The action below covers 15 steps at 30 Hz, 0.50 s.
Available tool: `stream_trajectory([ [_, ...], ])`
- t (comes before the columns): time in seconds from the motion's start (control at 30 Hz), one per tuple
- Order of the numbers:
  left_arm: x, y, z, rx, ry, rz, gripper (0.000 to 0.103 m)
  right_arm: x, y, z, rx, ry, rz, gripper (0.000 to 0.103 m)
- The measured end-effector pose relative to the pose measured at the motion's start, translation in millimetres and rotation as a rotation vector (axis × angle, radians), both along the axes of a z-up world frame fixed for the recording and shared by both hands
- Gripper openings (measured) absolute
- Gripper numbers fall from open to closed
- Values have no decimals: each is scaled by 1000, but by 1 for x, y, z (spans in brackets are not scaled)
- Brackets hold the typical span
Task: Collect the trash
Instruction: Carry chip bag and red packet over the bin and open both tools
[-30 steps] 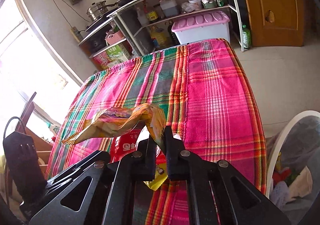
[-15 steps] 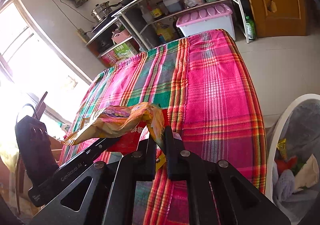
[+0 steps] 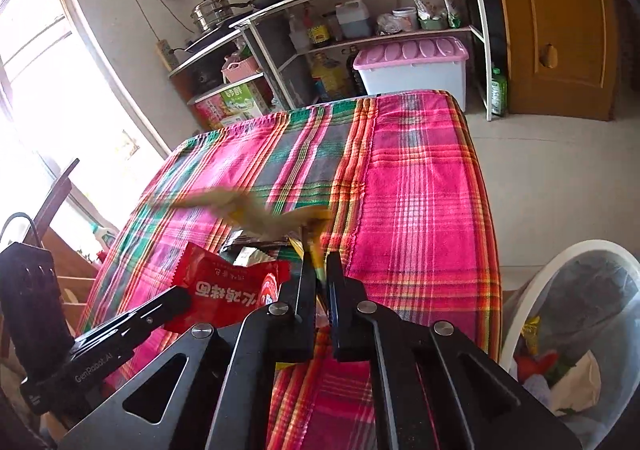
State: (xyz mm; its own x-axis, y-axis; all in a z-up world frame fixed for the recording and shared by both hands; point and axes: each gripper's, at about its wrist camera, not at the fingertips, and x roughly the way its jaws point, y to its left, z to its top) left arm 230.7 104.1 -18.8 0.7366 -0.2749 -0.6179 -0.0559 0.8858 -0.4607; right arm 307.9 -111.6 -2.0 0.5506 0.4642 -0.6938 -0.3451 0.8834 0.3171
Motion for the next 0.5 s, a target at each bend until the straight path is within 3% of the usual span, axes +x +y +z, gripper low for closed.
stream_trajectory([
  [0.5, -36, -2, 46, 62, -64, 11, 1, -43, -32, 32, 35, -46, -49, 3],
])
